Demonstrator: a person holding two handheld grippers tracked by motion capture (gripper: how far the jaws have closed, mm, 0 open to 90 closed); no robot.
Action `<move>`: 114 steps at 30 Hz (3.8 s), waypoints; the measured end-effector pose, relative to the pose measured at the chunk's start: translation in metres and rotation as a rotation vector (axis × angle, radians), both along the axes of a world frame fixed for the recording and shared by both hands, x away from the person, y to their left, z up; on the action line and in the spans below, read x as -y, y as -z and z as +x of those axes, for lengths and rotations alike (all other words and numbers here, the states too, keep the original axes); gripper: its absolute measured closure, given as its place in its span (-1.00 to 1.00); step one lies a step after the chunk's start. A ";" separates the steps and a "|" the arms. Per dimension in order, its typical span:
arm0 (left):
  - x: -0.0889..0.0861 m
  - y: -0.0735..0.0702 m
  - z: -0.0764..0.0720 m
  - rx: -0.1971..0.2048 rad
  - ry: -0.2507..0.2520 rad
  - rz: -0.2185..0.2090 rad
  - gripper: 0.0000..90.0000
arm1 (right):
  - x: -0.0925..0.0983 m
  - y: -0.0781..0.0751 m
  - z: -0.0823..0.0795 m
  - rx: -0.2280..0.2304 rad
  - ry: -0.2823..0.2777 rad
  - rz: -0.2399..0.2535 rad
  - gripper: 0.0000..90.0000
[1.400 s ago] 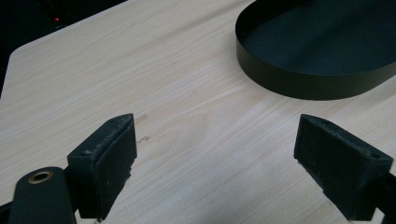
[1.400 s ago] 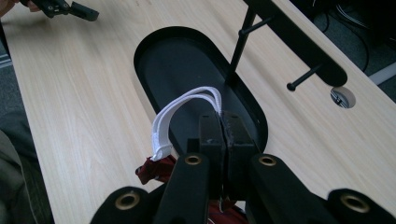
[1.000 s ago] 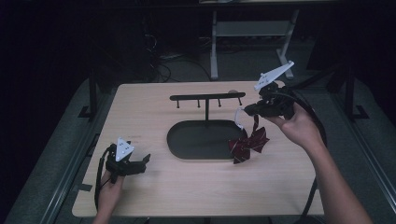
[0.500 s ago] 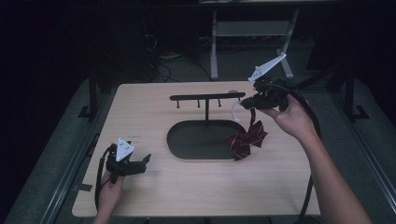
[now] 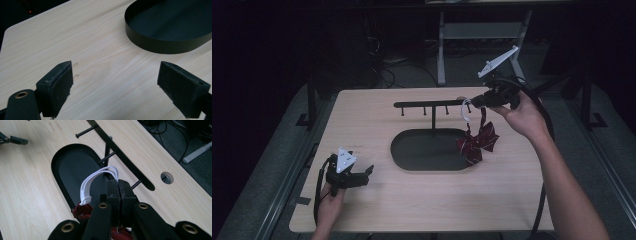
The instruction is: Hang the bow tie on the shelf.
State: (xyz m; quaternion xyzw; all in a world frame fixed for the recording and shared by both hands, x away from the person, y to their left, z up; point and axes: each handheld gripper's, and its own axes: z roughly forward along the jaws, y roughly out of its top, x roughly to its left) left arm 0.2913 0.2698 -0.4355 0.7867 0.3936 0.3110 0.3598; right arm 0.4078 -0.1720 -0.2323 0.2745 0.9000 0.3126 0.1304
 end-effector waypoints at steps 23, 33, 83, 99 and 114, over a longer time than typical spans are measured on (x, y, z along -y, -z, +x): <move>0.001 0.000 -0.001 -0.002 0.004 0.002 -0.71 | -0.003 0.032 0.037 -0.076 0.079 -0.033 0.95; 0.002 0.000 0.000 -0.003 0.010 0.006 -0.71 | 0.003 0.045 0.044 -0.096 0.114 -0.040 0.94; 0.003 0.000 0.002 -0.004 -0.001 -0.005 -0.71 | 0.028 0.061 0.034 -0.134 0.063 0.052 0.64; 0.001 0.000 0.002 -0.005 -0.004 -0.011 -0.71 | 0.039 0.077 0.036 -0.165 0.079 0.082 0.42; 0.000 -0.001 0.001 -0.001 0.000 -0.010 -0.71 | 0.046 0.084 0.032 -0.171 0.094 0.091 0.30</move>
